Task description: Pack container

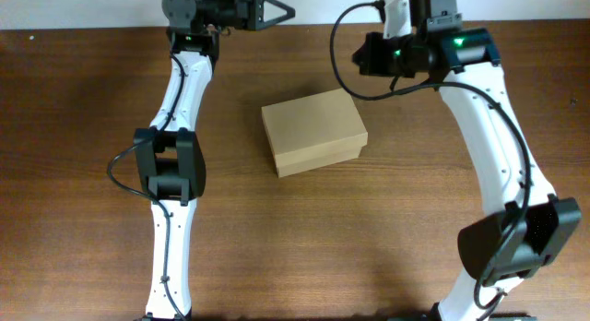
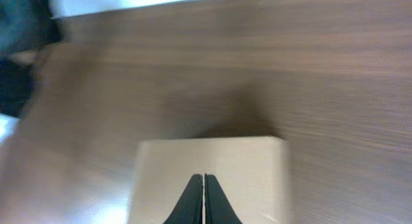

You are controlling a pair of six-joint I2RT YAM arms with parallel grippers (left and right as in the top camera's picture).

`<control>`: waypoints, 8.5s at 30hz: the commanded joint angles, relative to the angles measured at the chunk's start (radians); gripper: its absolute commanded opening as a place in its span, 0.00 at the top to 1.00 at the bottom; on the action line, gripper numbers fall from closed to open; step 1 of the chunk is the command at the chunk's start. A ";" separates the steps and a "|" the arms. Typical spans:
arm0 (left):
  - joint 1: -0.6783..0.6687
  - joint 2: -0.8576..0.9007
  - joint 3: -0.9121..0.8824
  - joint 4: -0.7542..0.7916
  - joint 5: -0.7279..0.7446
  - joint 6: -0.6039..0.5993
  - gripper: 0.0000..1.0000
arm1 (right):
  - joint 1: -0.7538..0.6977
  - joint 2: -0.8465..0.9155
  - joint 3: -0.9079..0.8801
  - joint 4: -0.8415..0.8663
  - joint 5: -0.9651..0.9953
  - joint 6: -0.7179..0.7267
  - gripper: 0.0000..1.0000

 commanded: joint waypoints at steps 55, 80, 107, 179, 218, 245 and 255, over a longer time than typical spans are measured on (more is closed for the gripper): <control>0.172 -0.072 0.592 -0.996 -0.093 0.310 0.44 | 0.208 0.081 0.544 -0.695 0.433 -0.053 0.96; 0.160 -0.172 0.592 -1.658 -0.496 0.502 0.23 | 0.208 0.081 0.544 -0.690 0.433 -0.053 0.96; -0.151 -0.275 0.582 -2.599 -1.445 1.417 0.55 | 0.202 0.097 0.131 -0.488 0.435 -0.087 0.96; 0.193 -0.487 0.370 -2.591 -1.576 1.414 0.17 | -0.154 0.034 0.175 -0.493 0.460 -0.152 0.96; 0.224 -0.485 0.370 -2.584 -1.572 1.414 0.16 | 0.040 0.034 -0.503 0.157 0.113 -0.147 0.96; 0.223 -0.464 0.363 -2.298 -1.715 1.585 0.00 | -0.433 0.026 0.396 -0.296 0.157 -0.330 0.82; 0.223 -0.464 0.362 -2.305 -1.715 1.585 0.00 | -0.426 0.025 0.425 -0.506 0.107 -0.326 0.01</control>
